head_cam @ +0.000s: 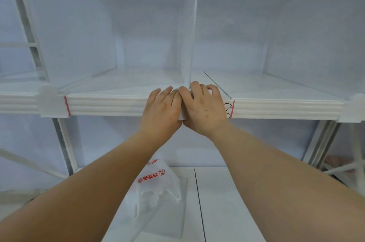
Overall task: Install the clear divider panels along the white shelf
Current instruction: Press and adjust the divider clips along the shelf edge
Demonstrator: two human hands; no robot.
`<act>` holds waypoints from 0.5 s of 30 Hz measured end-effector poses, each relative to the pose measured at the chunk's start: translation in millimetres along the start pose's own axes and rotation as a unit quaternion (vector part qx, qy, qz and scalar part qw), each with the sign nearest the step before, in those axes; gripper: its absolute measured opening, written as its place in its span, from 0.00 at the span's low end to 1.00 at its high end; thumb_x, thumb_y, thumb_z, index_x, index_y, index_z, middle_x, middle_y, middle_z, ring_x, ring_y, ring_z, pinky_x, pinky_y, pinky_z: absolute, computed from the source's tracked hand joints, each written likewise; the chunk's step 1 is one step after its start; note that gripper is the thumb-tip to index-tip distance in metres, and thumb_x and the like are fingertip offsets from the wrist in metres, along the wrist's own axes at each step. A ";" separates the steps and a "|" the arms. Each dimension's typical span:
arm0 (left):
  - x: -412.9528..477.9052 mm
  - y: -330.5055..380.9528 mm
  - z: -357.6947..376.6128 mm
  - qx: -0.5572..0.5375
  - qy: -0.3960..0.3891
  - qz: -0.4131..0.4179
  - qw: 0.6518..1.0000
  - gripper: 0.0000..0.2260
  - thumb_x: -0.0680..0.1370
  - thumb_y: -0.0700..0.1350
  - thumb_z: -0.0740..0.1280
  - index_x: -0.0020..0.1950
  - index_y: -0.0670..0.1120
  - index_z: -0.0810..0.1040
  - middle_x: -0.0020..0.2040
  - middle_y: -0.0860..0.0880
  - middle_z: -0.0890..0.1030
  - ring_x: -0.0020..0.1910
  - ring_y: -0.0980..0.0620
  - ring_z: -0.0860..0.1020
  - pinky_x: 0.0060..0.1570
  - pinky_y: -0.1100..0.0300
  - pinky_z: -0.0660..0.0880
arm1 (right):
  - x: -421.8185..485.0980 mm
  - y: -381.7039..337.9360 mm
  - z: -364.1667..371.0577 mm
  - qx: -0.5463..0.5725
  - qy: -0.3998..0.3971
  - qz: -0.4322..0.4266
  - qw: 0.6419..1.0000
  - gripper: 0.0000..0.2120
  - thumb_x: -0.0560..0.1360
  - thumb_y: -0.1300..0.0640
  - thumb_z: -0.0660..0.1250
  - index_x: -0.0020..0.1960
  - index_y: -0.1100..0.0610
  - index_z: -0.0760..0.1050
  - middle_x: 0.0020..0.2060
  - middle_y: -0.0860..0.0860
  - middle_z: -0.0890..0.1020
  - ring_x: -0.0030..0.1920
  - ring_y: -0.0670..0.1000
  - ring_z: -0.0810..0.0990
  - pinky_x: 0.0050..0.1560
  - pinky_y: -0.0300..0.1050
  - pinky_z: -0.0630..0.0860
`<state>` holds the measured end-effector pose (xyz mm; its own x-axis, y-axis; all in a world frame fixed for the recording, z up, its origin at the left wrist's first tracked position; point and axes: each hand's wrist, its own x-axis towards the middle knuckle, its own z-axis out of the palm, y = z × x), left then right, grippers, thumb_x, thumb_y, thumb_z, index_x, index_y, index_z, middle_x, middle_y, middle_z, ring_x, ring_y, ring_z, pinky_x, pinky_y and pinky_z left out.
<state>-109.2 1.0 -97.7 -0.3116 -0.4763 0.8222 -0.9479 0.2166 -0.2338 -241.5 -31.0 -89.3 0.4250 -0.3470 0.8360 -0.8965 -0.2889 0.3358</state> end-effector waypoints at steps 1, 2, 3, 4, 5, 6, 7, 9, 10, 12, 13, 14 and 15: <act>1.9 2.9 0.4 0.013 0.003 0.005 1.000 0.29 0.54 0.45 0.80 0.53 0.39 0.81 0.48 0.47 0.85 0.55 0.45 0.83 0.65 0.44 0.64 | -3.2 5.0 0.5 -0.002 0.004 0.002 1.000 0.37 0.48 0.45 0.78 0.53 0.54 0.70 0.42 0.54 0.78 0.36 0.54 0.78 0.49 0.50 0.75; 5.2 7.4 1.1 0.022 0.004 0.012 1.000 0.29 0.55 0.47 0.81 0.53 0.40 0.81 0.49 0.47 0.85 0.56 0.45 0.82 0.65 0.42 0.57 | -6.7 11.8 0.8 -0.006 0.006 0.005 1.000 0.38 0.48 0.44 0.78 0.54 0.53 0.68 0.43 0.54 0.78 0.37 0.54 0.78 0.52 0.51 0.75; 8.2 12.1 1.7 0.025 0.005 0.019 1.000 0.30 0.54 0.47 0.81 0.53 0.40 0.81 0.49 0.48 0.85 0.56 0.46 0.82 0.65 0.42 0.55 | -9.7 18.4 0.6 -0.013 0.006 0.005 1.000 0.40 0.48 0.43 0.78 0.55 0.53 0.67 0.44 0.54 0.78 0.39 0.54 0.79 0.54 0.51 0.75; 10.9 17.3 2.8 0.024 0.005 0.025 0.999 0.30 0.53 0.48 0.81 0.53 0.40 0.81 0.48 0.48 0.86 0.55 0.47 0.83 0.66 0.42 0.57 | -12.4 24.8 -0.3 -0.018 0.003 0.003 1.000 0.41 0.48 0.42 0.78 0.56 0.52 0.66 0.45 0.54 0.78 0.39 0.54 0.79 0.56 0.52 0.74; 12.6 23.2 4.6 0.020 0.002 0.029 0.999 0.30 0.52 0.48 0.81 0.52 0.40 0.82 0.47 0.48 0.86 0.54 0.47 0.83 0.67 0.44 0.62 | -15.2 30.7 -1.8 -0.019 -0.005 0.002 1.000 0.42 0.47 0.42 0.78 0.56 0.52 0.66 0.45 0.54 0.78 0.39 0.54 0.80 0.56 0.52 0.74; 13.9 27.0 6.1 0.012 -0.001 0.030 0.999 0.30 0.51 0.48 0.81 0.51 0.39 0.82 0.47 0.47 0.86 0.53 0.47 0.83 0.65 0.45 0.69 | -16.9 33.7 -3.7 -0.018 -0.015 0.006 1.000 0.42 0.47 0.42 0.78 0.56 0.52 0.66 0.45 0.54 0.78 0.39 0.54 0.80 0.55 0.51 0.75; 15.1 31.5 8.3 -0.003 -0.002 0.028 1.000 0.31 0.51 0.47 0.81 0.51 0.39 0.82 0.47 0.46 0.86 0.53 0.46 0.84 0.61 0.45 0.73 | -18.9 36.8 -6.0 -0.013 -0.026 0.015 0.999 0.42 0.47 0.42 0.79 0.56 0.52 0.67 0.45 0.54 0.78 0.39 0.54 0.80 0.53 0.50 0.75; 17.3 35.1 10.6 -0.035 -0.016 0.020 0.999 0.32 0.51 0.45 0.81 0.52 0.37 0.81 0.47 0.43 0.85 0.51 0.43 0.84 0.54 0.46 0.77 | -20.0 38.7 -10.3 0.003 -0.047 0.030 0.998 0.40 0.46 0.43 0.79 0.56 0.51 0.72 0.44 0.53 0.78 0.38 0.53 0.79 0.51 0.49 0.75; 18.2 37.1 11.8 -0.041 -0.023 0.022 0.999 0.31 0.52 0.45 0.81 0.52 0.36 0.81 0.47 0.43 0.85 0.49 0.43 0.84 0.52 0.48 0.78 | -21.1 40.8 -11.9 0.003 -0.054 0.033 0.998 0.39 0.47 0.44 0.79 0.55 0.51 0.74 0.44 0.53 0.78 0.39 0.54 0.79 0.52 0.50 0.75; 19.5 39.4 11.5 -0.033 -0.029 0.029 0.999 0.29 0.53 0.45 0.81 0.51 0.38 0.81 0.46 0.44 0.85 0.45 0.43 0.84 0.47 0.53 0.79 | -22.8 45.2 -12.4 -0.015 -0.055 0.024 0.998 0.38 0.48 0.43 0.78 0.56 0.52 0.74 0.45 0.54 0.78 0.43 0.54 0.80 0.58 0.53 0.73; 20.6 41.4 10.7 -0.030 -0.027 0.029 0.999 0.29 0.53 0.46 0.81 0.51 0.38 0.81 0.46 0.45 0.85 0.45 0.43 0.84 0.46 0.54 0.79 | -23.5 47.9 -13.2 -0.026 -0.054 0.018 0.998 0.38 0.49 0.43 0.78 0.56 0.52 0.73 0.46 0.54 0.78 0.45 0.55 0.80 0.60 0.55 0.71; 22.1 44.1 10.2 -0.031 -0.028 0.024 0.999 0.29 0.54 0.46 0.80 0.52 0.39 0.81 0.48 0.45 0.85 0.47 0.43 0.84 0.47 0.53 0.78 | -24.1 51.1 -14.4 -0.033 -0.058 0.014 0.998 0.38 0.50 0.42 0.78 0.57 0.52 0.73 0.47 0.54 0.78 0.47 0.55 0.80 0.62 0.56 0.70; 22.7 48.4 10.4 -0.037 -0.030 0.015 0.999 0.29 0.55 0.47 0.80 0.54 0.39 0.80 0.49 0.46 0.85 0.49 0.43 0.84 0.48 0.52 0.77 | -26.2 54.2 -15.2 -0.037 -0.066 0.012 0.997 0.39 0.51 0.42 0.78 0.58 0.52 0.72 0.48 0.54 0.78 0.48 0.55 0.80 0.63 0.56 0.69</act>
<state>-162.8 -8.1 -95.8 -0.3445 -0.5180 0.7830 -0.9315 0.2921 -0.2166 -303.2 -24.0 -86.4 0.4117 -0.4696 0.7810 -0.9113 -0.2145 0.3514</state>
